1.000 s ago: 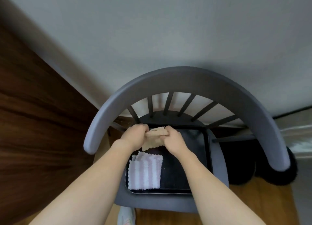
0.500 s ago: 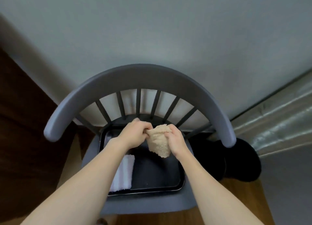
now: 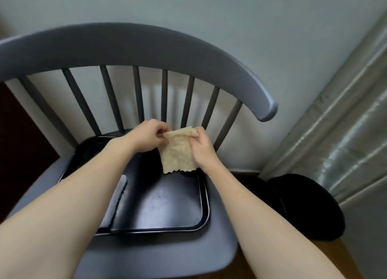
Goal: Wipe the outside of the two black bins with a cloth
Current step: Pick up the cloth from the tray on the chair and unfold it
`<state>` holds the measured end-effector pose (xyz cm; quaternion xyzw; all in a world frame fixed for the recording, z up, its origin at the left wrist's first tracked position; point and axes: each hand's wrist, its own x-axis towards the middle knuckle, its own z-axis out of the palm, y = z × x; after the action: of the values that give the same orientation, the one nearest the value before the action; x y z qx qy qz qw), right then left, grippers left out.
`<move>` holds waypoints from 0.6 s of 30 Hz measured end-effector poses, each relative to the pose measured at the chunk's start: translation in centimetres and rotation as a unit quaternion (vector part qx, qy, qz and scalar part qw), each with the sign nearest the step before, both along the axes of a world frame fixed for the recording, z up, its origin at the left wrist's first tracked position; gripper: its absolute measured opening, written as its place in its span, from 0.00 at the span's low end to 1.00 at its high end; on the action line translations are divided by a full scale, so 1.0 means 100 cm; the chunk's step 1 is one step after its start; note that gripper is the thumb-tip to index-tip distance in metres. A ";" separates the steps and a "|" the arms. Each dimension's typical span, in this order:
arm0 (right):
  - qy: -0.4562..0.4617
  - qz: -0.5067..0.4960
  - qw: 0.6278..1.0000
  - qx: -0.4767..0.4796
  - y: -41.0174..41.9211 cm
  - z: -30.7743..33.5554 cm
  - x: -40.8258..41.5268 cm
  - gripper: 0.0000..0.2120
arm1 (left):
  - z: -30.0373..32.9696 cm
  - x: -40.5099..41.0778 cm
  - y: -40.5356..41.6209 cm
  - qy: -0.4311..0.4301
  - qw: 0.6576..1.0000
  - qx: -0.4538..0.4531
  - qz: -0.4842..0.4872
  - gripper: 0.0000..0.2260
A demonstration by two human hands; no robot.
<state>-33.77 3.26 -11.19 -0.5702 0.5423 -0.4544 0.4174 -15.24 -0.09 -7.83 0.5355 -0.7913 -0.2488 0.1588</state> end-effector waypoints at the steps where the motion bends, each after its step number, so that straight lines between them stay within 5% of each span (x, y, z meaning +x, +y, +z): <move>1: -0.002 -0.002 1.000 -0.011 0.001 -0.003 -0.003 0.10 | -0.001 -0.003 0.002 0.000 1.000 -0.012 -0.002 0.06; 12: -0.077 0.015 0.997 -0.015 0.041 0.014 -0.020 0.10 | 0.022 -0.023 0.055 0.046 0.995 -0.082 -0.018 0.13; 18: -0.130 0.006 0.991 -0.013 0.087 0.046 -0.051 0.08 | 0.060 -0.069 0.107 0.150 0.981 -0.116 -0.044 0.20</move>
<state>-38.84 11.99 -6.55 -0.5148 0.4746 -0.5291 0.4794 -22.12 10.66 -1.86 0.4343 -0.8051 -0.2392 0.3255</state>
